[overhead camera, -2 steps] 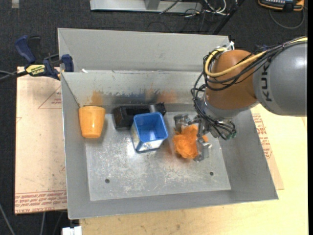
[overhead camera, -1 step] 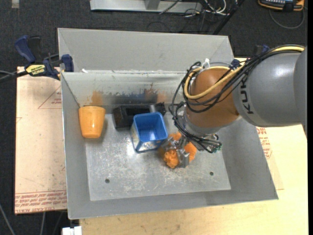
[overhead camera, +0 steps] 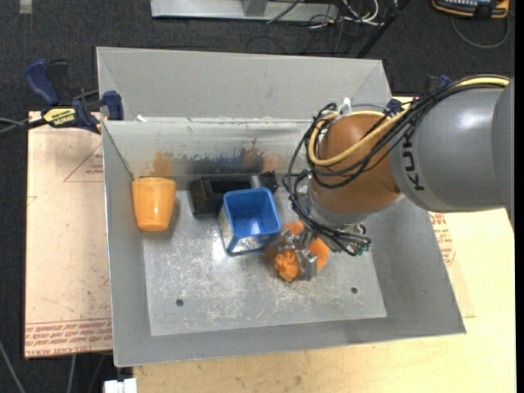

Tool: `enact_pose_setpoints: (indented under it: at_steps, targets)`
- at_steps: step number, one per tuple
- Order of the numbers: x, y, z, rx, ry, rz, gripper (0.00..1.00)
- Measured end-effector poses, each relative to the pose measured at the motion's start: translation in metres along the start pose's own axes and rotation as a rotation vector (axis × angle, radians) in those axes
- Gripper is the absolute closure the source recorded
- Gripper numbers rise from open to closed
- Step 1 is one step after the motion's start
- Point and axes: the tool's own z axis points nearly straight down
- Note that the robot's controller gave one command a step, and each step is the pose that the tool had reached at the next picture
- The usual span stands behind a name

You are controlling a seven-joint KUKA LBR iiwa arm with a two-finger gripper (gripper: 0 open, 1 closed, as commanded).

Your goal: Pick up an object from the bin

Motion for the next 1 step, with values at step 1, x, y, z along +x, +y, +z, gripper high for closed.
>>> enact_pose_setpoints:
  at_steps: [1]
  targets:
    - [0.0061,-0.0123,-0.1331,0.001,-0.004,-0.019,1.00]
